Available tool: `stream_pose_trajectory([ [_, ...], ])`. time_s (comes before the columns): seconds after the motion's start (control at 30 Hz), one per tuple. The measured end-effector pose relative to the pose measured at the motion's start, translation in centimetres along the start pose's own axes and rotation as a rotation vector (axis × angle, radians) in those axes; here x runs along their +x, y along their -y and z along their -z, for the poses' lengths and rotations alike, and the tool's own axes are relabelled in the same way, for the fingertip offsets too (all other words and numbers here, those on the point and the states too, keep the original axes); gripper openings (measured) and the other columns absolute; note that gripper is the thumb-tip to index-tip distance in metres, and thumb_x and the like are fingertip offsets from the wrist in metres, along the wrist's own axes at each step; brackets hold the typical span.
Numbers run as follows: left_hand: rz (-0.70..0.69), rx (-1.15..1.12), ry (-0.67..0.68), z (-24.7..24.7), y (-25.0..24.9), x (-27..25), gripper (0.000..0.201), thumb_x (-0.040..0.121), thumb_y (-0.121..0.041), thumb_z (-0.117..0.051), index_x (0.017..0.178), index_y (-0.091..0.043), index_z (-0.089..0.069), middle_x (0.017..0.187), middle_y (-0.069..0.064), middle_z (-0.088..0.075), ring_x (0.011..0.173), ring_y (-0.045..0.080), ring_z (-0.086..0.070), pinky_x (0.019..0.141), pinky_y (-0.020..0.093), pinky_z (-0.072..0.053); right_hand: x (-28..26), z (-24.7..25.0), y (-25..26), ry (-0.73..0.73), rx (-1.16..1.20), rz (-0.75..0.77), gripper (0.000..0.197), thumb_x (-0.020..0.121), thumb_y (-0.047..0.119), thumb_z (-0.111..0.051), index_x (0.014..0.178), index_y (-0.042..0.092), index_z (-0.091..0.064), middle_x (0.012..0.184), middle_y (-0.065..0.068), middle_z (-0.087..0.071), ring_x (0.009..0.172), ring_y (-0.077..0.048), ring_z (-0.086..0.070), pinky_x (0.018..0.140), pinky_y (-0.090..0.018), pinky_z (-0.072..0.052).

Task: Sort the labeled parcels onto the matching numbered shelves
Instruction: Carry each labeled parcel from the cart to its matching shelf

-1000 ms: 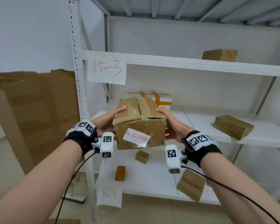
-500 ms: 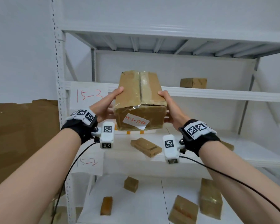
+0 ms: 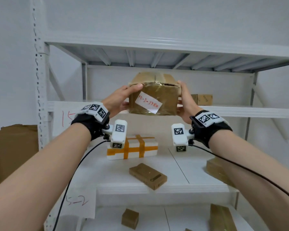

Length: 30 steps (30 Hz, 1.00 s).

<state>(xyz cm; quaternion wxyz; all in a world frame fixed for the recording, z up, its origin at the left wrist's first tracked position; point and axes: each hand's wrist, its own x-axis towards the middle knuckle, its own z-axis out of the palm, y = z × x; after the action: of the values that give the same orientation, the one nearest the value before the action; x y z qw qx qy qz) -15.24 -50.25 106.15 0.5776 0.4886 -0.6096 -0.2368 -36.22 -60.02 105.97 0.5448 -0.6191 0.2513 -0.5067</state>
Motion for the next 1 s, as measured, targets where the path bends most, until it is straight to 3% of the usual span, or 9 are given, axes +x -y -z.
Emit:
stream_pose_trajectory([
  [0.13, 0.010, -0.049, -0.041, -0.3, 1.0, 4.6, 0.060, 0.084, -0.035, -0.077, 0.134, -0.009, -0.056, 0.120, 0.008, -0.071, 0.114, 0.022, -0.067, 0.097, 0.036, -0.055, 2.9, 0.1, 0.6, -0.019, 0.007, 0.029, 0.058, 0.098, 0.063, -0.038, 0.108, 0.013, -0.065, 0.088, -0.005, -0.068, 0.070, -0.014, -0.068, 0.063, -0.025, -0.057],
  [0.2, -0.001, -0.086, -0.047, -0.2, 1.7, 6.4, 0.064, 0.083, -0.030, -0.078, 0.138, -0.008, -0.051, 0.120, 0.008, -0.072, 0.111, 0.021, -0.069, 0.098, 0.036, -0.054, 4.4, 0.3, 0.4, -0.012, 0.000, 0.053, 0.064, 0.099, 0.065, -0.036, 0.113, 0.010, -0.066, 0.087, -0.005, -0.067, 0.069, -0.013, -0.066, 0.069, -0.027, -0.055],
  [0.3, -0.040, -0.093, -0.067, 0.5, 2.9, 8.4, 0.082, 0.071, -0.036, -0.087, 0.139, -0.009, -0.049, 0.118, 0.009, -0.072, 0.107, 0.023, -0.071, 0.098, 0.041, -0.055, 6.7, 0.3, -0.2, 0.008, -0.021, 0.093, 0.075, 0.098, 0.071, -0.031, 0.124, 0.009, -0.065, 0.087, -0.004, -0.068, 0.067, -0.010, -0.067, 0.070, -0.025, -0.054],
  [0.43, -0.069, -0.057, -0.183, 1.0, 3.9, 10.4, 0.098, 0.050, -0.050, -0.094, 0.133, -0.015, -0.056, 0.114, 0.011, -0.073, 0.103, 0.025, -0.072, 0.099, 0.045, -0.053, 9.4, 0.1, -1.1, 0.091, -0.144, 0.134, 0.076, 0.087, 0.084, -0.036, 0.127, 0.027, -0.067, 0.114, -0.001, -0.073, 0.108, -0.016, -0.068, 0.101, -0.034, -0.049],
  [0.5, -0.068, -0.045, -0.202, 1.2, 4.3, 11.2, 0.101, 0.047, -0.055, -0.094, 0.133, -0.017, -0.057, 0.114, 0.010, -0.073, 0.104, 0.024, -0.072, 0.101, 0.045, -0.052, 10.4, -0.1, -1.5, 0.123, -0.213, 0.132, 0.066, 0.087, 0.074, -0.049, 0.129, 0.026, -0.064, 0.118, -0.001, -0.073, 0.110, -0.017, -0.067, 0.098, -0.032, -0.050],
  [0.6, -0.051, -0.003, -0.210, 1.3, 4.7, 12.7, 0.103, 0.044, -0.064, -0.091, 0.133, -0.023, -0.058, 0.115, 0.006, -0.073, 0.106, 0.022, -0.071, 0.103, 0.044, -0.050, 12.4, 0.2, -1.8, 0.097, -0.285, 0.105, 0.068, 0.072, 0.047, -0.066, 0.131, 0.014, -0.056, 0.123, -0.010, -0.070, 0.098, -0.017, -0.062, 0.087, -0.030, -0.048],
  [0.7, -0.032, 0.071, -0.221, 1.4, 5.0, 14.0, 0.105, 0.042, -0.071, -0.088, 0.132, -0.025, -0.059, 0.116, 0.004, -0.072, 0.107, 0.020, -0.070, 0.103, 0.044, -0.050, 14.1, 0.6, -2.2, 0.116, -0.331, 0.096, 0.064, 0.063, 0.039, -0.067, 0.122, 0.017, -0.058, 0.123, -0.010, -0.070, 0.102, -0.019, -0.063, 0.099, -0.038, -0.051],
  [0.87, 0.003, 0.350, -0.199, 1.8, 5.5, 15.1, 0.096, 0.059, -0.075, -0.075, 0.134, -0.018, -0.057, 0.118, -0.001, -0.069, 0.107, 0.015, -0.067, 0.104, 0.039, -0.050, 16.8, 1.1, -2.8, 0.106, -0.431, 0.086, 0.079, 0.055, 0.047, -0.068, 0.127, 0.021, -0.055, 0.121, -0.004, -0.067, 0.117, -0.023, -0.062, 0.107, -0.047, -0.049],
  [1.0, 0.051, 0.447, -0.214, 2.5, 6.2, 15.9, 0.077, 0.079, -0.060, -0.071, 0.136, -0.012, -0.051, 0.124, 0.004, -0.066, 0.110, 0.018, -0.064, 0.105, 0.037, -0.048, 18.0, 0.9, -3.5, 0.145, -0.545, 0.044, 0.059, 0.077, 0.044, -0.067, 0.128, 0.020, -0.050, 0.117, -0.002, -0.064, 0.110, -0.020, -0.059, 0.104, -0.042, -0.046],
])
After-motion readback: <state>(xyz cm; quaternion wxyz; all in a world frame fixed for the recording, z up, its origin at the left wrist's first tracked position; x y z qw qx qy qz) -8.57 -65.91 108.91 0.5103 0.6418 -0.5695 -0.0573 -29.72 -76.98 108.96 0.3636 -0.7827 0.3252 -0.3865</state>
